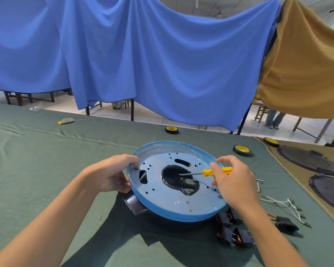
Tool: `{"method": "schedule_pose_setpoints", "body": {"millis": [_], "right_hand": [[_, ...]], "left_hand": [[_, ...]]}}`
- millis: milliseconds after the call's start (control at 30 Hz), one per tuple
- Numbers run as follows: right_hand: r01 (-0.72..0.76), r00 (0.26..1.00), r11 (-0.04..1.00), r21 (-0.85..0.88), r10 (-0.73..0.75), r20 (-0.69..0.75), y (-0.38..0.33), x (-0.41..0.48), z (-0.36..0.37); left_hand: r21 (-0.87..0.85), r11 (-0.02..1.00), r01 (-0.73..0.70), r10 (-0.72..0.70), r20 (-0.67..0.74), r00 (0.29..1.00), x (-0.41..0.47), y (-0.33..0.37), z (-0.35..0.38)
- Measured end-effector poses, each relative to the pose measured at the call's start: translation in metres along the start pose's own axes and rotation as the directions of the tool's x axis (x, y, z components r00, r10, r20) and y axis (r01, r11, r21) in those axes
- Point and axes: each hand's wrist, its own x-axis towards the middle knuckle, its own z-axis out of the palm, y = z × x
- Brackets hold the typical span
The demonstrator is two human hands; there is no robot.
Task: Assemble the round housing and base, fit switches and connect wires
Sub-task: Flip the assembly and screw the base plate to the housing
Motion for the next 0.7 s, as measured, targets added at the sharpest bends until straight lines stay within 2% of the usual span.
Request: {"method": "schedule_pose_setpoints", "body": {"millis": [167, 300, 433, 567, 700], "right_hand": [[-0.035, 0.998, 0.988, 0.149, 0.042, -0.04, 0.003, 0.004, -0.007], [-0.114, 0.984, 0.936, 0.334, 0.153, -0.094, 0.01, 0.006, -0.017], [-0.181, 0.964, 0.887, 0.425, 0.246, -0.102, 0.018, 0.007, -0.016], [-0.184, 0.952, 0.848, 0.497, 0.28, -0.124, 0.02, 0.008, -0.017], [-0.156, 0.949, 0.822, 0.548, 0.278, -0.147, 0.019, 0.01, -0.021]], "left_hand": [[0.025, 1.0, 0.008, -0.008, -0.022, 1.0, -0.005, 0.004, 0.0], [0.07, 0.997, -0.024, 0.028, -0.057, 0.998, -0.01, 0.01, 0.001], [0.053, 0.996, -0.076, 0.081, -0.097, 0.992, -0.018, 0.02, 0.004], [0.118, 0.98, -0.16, 0.176, -0.143, 0.974, -0.028, 0.031, 0.01], [0.122, 0.949, -0.29, 0.312, -0.245, 0.918, -0.037, 0.046, 0.017]]}}
